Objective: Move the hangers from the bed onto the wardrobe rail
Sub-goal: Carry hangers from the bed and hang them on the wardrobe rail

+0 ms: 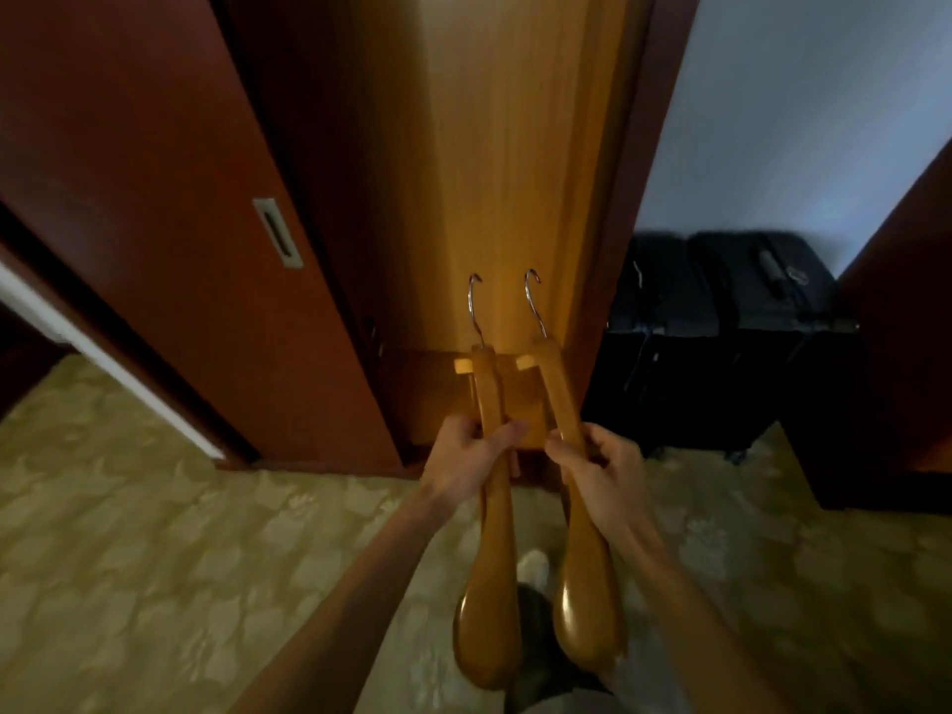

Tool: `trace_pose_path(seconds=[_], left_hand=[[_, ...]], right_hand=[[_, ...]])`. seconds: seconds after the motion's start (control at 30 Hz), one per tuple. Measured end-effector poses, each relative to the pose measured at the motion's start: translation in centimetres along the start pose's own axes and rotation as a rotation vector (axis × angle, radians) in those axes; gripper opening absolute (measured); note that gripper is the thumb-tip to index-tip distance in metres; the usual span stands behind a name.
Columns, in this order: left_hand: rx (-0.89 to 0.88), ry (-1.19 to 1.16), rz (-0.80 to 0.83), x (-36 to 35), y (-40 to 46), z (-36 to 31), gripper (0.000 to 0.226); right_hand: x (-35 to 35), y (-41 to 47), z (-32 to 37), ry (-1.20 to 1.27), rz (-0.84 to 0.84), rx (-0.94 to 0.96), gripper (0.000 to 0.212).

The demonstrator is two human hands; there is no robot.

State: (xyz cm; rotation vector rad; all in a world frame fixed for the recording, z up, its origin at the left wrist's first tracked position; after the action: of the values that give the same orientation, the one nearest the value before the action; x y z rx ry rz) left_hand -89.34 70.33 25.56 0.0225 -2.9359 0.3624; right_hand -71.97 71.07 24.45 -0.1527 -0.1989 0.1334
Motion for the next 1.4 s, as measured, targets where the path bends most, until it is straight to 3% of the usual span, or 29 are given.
trace_pose_path(seconds=[0.33,0.6,1.0,1.33,1.4], left_hand=[[-0.051,0.002,-0.050,5.6,23.5,-15.0,0.029],[-0.283,0.042,0.047,11.7,35.5,-29.0,0.039],[-0.467,-0.040,0.154,17.5,48.5,-48.8,0.048],[-0.603,0.043,0.194,16.6,53.1,-55.3,0.048],[-0.615,0.026,0.204,16.2,53.7,-56.1,0.046]], right_hand=[[0.6,23.9,12.7,0.138,0.028,0.101,0.013],[0.8,35.8,27.6,0.123,-0.027,0.284,0.014],[4.0,47.1,45.7,0.067,-0.223,0.414,0.033],[6.7,53.3,50.3,0.115,-0.312,0.493,0.033],[7.3,54.5,50.8,0.162,-0.305,0.495,0.024]])
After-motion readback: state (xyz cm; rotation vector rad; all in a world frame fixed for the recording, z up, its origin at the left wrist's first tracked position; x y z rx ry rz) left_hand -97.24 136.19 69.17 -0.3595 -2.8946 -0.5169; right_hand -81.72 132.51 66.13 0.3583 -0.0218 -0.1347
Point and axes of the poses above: each hand's wrist, its own y-axis towards the middle knuckle, its own x-axis out of the back of the hand, z = x × y, the point moved 2 cm from there along y, towards the middle knuckle, and after that the axes turned 3 degrees about z, right-handed, at the moved point
